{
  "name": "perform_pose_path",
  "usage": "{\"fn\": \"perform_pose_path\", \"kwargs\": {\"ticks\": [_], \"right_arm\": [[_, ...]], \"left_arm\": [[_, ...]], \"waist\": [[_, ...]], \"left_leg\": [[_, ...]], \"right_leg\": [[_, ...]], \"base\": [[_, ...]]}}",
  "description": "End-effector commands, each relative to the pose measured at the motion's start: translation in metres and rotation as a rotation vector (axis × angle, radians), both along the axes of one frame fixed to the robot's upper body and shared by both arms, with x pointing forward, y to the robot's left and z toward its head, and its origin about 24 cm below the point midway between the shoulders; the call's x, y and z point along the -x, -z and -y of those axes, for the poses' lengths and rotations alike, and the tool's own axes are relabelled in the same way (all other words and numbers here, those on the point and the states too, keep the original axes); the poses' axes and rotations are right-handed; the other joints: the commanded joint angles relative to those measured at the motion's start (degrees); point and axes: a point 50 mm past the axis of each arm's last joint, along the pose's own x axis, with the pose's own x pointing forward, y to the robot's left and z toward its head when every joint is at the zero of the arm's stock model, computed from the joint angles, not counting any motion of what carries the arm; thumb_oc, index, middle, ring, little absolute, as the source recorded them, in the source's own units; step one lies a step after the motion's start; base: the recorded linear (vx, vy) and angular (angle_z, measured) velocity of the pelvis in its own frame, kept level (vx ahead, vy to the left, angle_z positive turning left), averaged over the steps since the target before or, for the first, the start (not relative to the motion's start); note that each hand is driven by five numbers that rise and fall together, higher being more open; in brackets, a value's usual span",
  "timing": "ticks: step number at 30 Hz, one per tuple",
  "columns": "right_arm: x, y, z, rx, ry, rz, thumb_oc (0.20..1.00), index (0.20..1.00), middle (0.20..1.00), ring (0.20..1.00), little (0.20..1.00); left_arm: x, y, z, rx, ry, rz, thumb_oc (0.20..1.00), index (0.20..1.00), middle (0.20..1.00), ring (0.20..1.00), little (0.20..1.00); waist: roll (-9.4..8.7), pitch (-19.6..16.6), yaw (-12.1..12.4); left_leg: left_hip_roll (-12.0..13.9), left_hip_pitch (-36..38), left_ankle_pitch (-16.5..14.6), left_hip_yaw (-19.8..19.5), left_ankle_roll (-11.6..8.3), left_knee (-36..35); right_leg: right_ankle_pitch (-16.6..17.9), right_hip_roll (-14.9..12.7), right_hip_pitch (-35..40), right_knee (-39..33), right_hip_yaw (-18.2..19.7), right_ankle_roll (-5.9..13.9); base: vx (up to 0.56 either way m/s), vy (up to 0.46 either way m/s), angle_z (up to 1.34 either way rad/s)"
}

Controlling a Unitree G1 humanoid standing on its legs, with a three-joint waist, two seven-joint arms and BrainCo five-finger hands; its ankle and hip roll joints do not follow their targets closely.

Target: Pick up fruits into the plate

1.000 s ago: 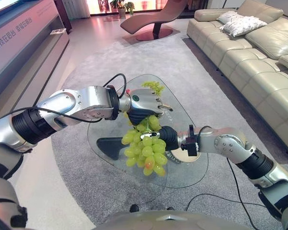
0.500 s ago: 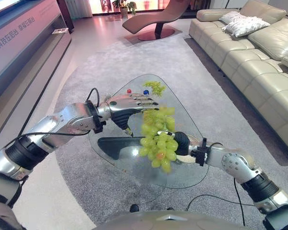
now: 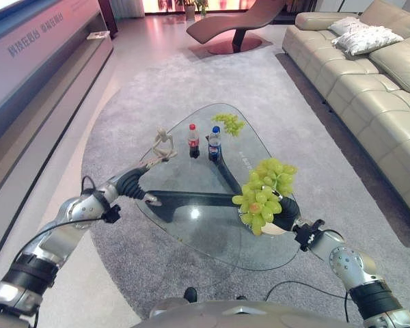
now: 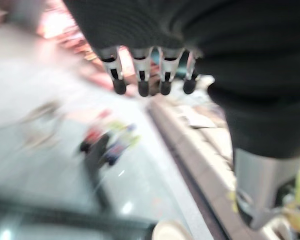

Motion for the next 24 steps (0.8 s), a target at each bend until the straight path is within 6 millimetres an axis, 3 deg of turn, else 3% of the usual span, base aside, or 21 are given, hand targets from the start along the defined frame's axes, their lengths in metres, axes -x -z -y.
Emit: {"fn": "perform_pose_path", "kwargs": {"ticks": [1, 5, 8, 9, 10, 14, 18, 24], "right_arm": [[-0.035, -0.043, 0.016, 0.09, 0.127, 0.277, 0.2, 0.2, 0.2, 0.2, 0.2], [-0.053, -0.053, 0.031, 0.277, 0.253, 0.344, 0.2, 0.2, 0.2, 0.2, 0.2], [-0.077, -0.074, 0.042, 0.446, 0.341, 0.419, 0.2, 0.2, 0.2, 0.2, 0.2], [-0.077, -0.074, 0.042, 0.446, 0.341, 0.419, 0.2, 0.2, 0.2, 0.2, 0.2], [-0.093, -0.092, 0.049, 0.556, 0.392, 0.458, 0.2, 0.2, 0.2, 0.2, 0.2], [-0.119, -0.126, 0.07, 0.731, 0.504, 0.502, 0.2, 0.2, 0.2, 0.2, 0.2], [-0.131, -0.144, 0.085, 0.8, 0.618, 0.487, 0.2, 0.2, 0.2, 0.2, 0.2], [-0.142, -0.174, 0.103, 0.917, 0.76, 0.489, 0.2, 0.2, 0.2, 0.2, 0.2]], "left_arm": [[-0.014, 0.008, -0.018, 0.209, -0.223, -0.017, 1.0, 1.0, 1.0, 1.0, 1.0], [-0.007, 0.049, -0.028, 0.305, -0.43, -0.143, 1.0, 1.0, 1.0, 1.0, 1.0], [0.005, 0.089, -0.027, 0.362, -0.579, -0.265, 1.0, 1.0, 1.0, 1.0, 1.0], [0.005, 0.089, -0.027, 0.362, -0.579, -0.265, 1.0, 1.0, 1.0, 1.0, 1.0], [0.013, 0.11, -0.023, 0.395, -0.656, -0.334, 1.0, 1.0, 1.0, 1.0, 1.0], [0.024, 0.138, -0.011, 0.42, -0.785, -0.423, 1.0, 1.0, 1.0, 1.0, 1.0], [0.027, 0.147, -0.007, 0.39, -0.832, -0.45, 1.0, 1.0, 1.0, 1.0, 1.0], [0.016, 0.141, 0.003, 0.399, -0.803, -0.421, 1.0, 1.0, 1.0, 1.0, 1.0]], "waist": [[-0.12, 3.8, 0.8], [0.19, 9.1, 0.4], [1.12, 14.8, 0.1], [1.12, 14.8, 0.1], [1.71, 17.9, 0.0], [2.66, 22.1, 0.0], [2.93, 22.1, 0.6], [4.44, 22.1, 1.8]], "left_leg": [[3.0, 0.0, -7.0, 3.8, -1.49, 5.2], [2.8, -4.2, -6.6, 3.0, -1.26, 7.1], [2.5, -8.1, -5.6, 2.2, -1.15, 7.9], [2.5, -8.1, -5.6, 2.2, -1.15, 7.9], [2.5, -10.7, -4.8, 2.0, -1.19, 8.5], [2.3, -17.6, -3.3, 1.1, -1.28, 10.7], [1.7, -24.8, -2.6, 0.0, -0.96, 12.3], [0.4, -33.4, -2.4, -0.8, -0.44, 14.5]], "right_leg": [[-2.4, -3.1, -1.5, 2.5, -1.2, 3.45], [-2.3, -3.1, -5.9, 4.8, -0.3, 3.06], [-1.7, -2.6, -10.0, 6.2, 0.3, 2.38], [-1.7, -2.6, -10.0, 6.2, 0.3, 2.38], [-1.4, -2.5, -12.7, 7.2, -0.1, 1.93], [-1.7, -2.1, -20.7, 11.7, -0.7, 0.96], [-2.1, -1.8, -29.0, 15.5, -1.3, 0.51], [-2.7, -2.3, -38.6, 19.7, -1.8, 0.62]], "base": [[-0.23, -0.076, 0.02], [-0.21, -0.085, 0.08], [-0.19, -0.074, 0.07], [-0.23, -0.071, 0.03], [-0.19, -0.053, 0.02], [-0.2, -0.048, -0.01], [-0.07, -0.06, 0.0], [-0.06, -0.023, -0.02]]}}
